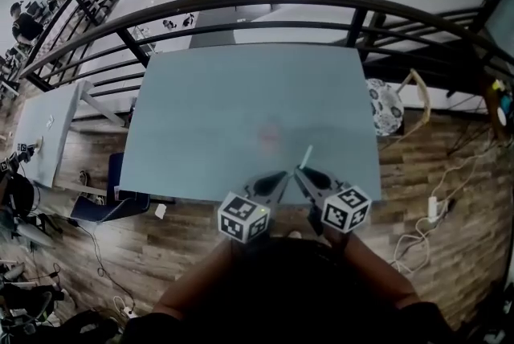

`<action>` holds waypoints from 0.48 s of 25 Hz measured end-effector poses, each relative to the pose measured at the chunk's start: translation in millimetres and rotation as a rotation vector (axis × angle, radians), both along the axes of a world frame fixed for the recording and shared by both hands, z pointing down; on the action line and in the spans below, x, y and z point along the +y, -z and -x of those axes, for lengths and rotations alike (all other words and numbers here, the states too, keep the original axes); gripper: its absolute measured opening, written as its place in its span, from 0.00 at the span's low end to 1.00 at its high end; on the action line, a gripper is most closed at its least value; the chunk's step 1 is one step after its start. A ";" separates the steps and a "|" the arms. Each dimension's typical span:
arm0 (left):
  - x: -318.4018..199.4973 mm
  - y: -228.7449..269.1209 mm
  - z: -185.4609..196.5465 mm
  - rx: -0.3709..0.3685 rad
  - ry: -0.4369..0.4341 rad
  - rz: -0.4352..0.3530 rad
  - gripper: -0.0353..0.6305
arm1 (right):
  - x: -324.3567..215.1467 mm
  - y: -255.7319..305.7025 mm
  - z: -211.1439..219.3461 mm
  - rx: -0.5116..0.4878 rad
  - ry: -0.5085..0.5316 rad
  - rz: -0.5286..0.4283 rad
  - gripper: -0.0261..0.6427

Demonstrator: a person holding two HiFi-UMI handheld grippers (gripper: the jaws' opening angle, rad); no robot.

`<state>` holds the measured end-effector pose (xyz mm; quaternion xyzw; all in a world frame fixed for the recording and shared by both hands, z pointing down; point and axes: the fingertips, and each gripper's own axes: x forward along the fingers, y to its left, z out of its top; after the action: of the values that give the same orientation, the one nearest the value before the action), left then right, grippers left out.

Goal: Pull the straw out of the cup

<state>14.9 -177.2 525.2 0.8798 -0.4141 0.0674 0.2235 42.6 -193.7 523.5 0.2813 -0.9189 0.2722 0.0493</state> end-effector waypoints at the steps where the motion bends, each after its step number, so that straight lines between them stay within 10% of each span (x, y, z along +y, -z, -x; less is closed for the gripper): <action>1: 3.7 0.5 -5.2 -0.001 0.009 -0.002 0.07 | 4.3 0.5 -5.9 -0.003 0.007 -0.002 0.10; 12: 60.9 -5.5 -34.4 -0.020 0.083 0.015 0.07 | 48.5 -3.0 -51.6 -0.033 0.033 0.005 0.10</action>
<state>49.4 -116.3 530.7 0.8595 -0.4518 0.0699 0.2286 94.2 -145.2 526.6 0.2615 -0.9234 0.2782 0.0392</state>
